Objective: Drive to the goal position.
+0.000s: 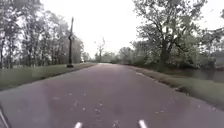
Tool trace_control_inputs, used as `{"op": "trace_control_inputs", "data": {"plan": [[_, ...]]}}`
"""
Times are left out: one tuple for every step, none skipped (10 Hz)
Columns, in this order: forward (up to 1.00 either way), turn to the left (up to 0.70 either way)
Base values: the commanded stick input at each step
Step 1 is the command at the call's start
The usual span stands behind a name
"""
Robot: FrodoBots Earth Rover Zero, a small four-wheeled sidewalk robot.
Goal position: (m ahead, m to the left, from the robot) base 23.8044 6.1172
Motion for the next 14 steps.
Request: {"op": "trace_control_inputs", "data": {"plan": [[0.70, 0.00], [0.70, 0.00], [0.70, 0.00], [0.70, 0.00], [0.70, 0.00], [0.70, 0.00], [0.70, 0.00], [0.70, 0.00], [0.70, 0.00], [0.70, 0.00], [0.70, 0.00], [0.70, 0.00], [0.70, 0.00], [0.70, 0.00]]}}
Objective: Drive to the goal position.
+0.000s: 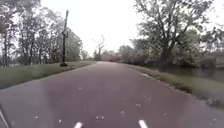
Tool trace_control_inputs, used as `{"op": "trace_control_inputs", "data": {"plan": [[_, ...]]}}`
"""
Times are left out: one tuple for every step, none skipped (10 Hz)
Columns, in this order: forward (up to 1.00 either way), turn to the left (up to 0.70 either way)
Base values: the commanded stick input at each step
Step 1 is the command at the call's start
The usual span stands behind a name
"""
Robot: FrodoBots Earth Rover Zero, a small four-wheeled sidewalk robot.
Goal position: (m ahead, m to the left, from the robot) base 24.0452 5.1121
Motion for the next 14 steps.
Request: {"op": "trace_control_inputs", "data": {"plan": [[0.70, 0.00], [0.70, 0.00], [0.70, 0.00], [0.70, 0.00], [0.70, 0.00], [0.70, 0.00], [0.70, 0.00], [0.70, 0.00], [0.70, 0.00], [0.70, 0.00], [0.70, 0.00], [0.70, 0.00], [0.70, 0.00], [0.70, 0.00]]}}
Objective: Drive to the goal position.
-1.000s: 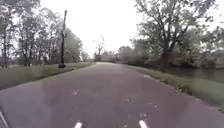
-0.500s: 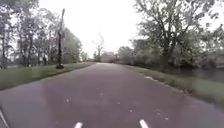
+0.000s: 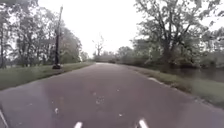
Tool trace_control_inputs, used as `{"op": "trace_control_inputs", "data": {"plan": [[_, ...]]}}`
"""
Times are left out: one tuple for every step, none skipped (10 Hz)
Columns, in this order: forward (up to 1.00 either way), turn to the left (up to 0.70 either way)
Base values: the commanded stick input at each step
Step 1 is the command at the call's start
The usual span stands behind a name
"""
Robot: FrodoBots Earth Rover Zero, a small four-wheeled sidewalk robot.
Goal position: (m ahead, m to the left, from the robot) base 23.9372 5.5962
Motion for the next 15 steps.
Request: {"op": "trace_control_inputs", "data": {"plan": [[0.70, 0.00], [0.70, 0.00], [0.70, 0.00], [0.70, 0.00], [0.70, 0.00], [0.70, 0.00], [0.70, 0.00], [0.70, 0.00], [0.70, 0.00], [0.70, 0.00], [0.70, 0.19], [0.70, 0.35], [0.70, 0.35], [0.70, 0.04], [0.70, 0.00]]}}
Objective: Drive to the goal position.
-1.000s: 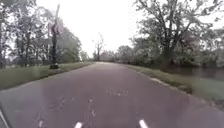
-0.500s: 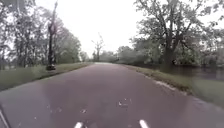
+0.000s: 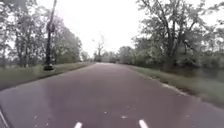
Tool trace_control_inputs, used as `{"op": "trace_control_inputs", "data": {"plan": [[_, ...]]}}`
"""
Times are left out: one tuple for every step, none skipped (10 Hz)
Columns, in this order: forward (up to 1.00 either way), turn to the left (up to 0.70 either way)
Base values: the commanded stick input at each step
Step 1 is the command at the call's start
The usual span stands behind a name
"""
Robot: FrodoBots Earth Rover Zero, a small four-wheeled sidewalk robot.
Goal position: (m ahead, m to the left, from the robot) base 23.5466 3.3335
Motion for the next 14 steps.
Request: {"op": "trace_control_inputs", "data": {"plan": [[0.70, 0.00], [0.70, 0.00], [0.70, 0.00], [0.70, 0.00], [0.70, 0.00], [0.70, 0.00], [0.70, 0.00], [0.70, 0.00], [0.70, 0.00], [0.70, 0.00], [0.70, 0.00], [0.70, 0.00], [0.70, 0.00], [0.70, 0.00]]}}
